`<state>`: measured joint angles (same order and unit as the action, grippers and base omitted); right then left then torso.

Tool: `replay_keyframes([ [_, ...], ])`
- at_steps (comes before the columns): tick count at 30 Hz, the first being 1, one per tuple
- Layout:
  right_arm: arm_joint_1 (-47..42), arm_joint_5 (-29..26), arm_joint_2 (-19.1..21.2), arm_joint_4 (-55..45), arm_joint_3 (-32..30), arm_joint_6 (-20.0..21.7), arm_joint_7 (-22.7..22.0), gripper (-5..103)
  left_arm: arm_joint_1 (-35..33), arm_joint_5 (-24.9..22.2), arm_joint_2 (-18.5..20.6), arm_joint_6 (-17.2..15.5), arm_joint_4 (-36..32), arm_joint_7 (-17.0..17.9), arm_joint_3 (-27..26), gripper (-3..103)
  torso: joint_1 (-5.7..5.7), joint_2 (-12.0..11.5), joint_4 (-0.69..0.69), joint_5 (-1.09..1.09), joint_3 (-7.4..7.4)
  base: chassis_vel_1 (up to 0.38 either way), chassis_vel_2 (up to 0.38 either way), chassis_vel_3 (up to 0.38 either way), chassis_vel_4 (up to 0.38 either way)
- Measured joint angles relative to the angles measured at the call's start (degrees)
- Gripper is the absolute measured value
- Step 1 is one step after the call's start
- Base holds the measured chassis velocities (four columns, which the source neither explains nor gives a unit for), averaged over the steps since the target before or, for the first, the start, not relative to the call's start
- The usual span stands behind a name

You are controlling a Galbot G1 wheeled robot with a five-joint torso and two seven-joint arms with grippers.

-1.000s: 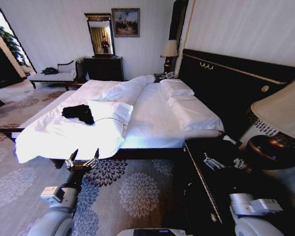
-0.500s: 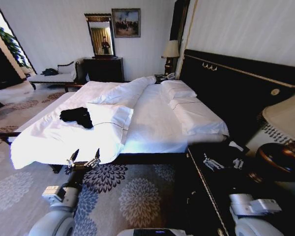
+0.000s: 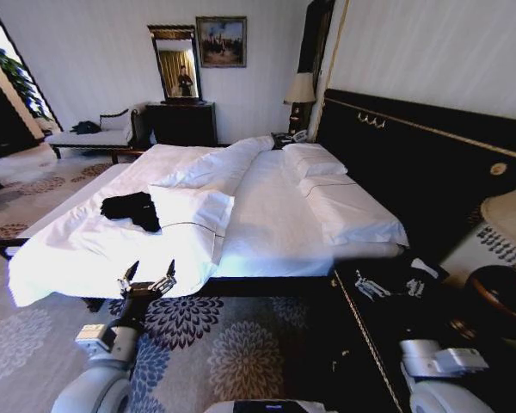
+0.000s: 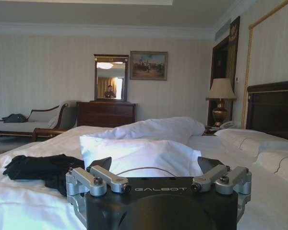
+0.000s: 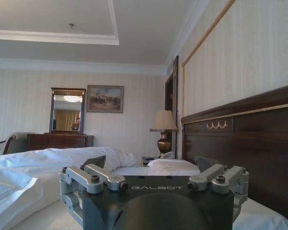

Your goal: Fold the clothes on the bed.

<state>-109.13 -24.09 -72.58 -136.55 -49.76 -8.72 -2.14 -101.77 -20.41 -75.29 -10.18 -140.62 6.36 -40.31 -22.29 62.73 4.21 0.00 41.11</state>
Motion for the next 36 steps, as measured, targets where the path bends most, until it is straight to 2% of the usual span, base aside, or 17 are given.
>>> replay_keyframes([
  [36,0.5,-0.7,0.0,0.4,-0.2,0.0,-0.1,100,-1.0,0.8,0.2,0.1,-0.6,-0.1,0.1,100,-0.01,0.0,0.00,0.00,0.00,-0.100,0.101,0.104,-0.100],
])
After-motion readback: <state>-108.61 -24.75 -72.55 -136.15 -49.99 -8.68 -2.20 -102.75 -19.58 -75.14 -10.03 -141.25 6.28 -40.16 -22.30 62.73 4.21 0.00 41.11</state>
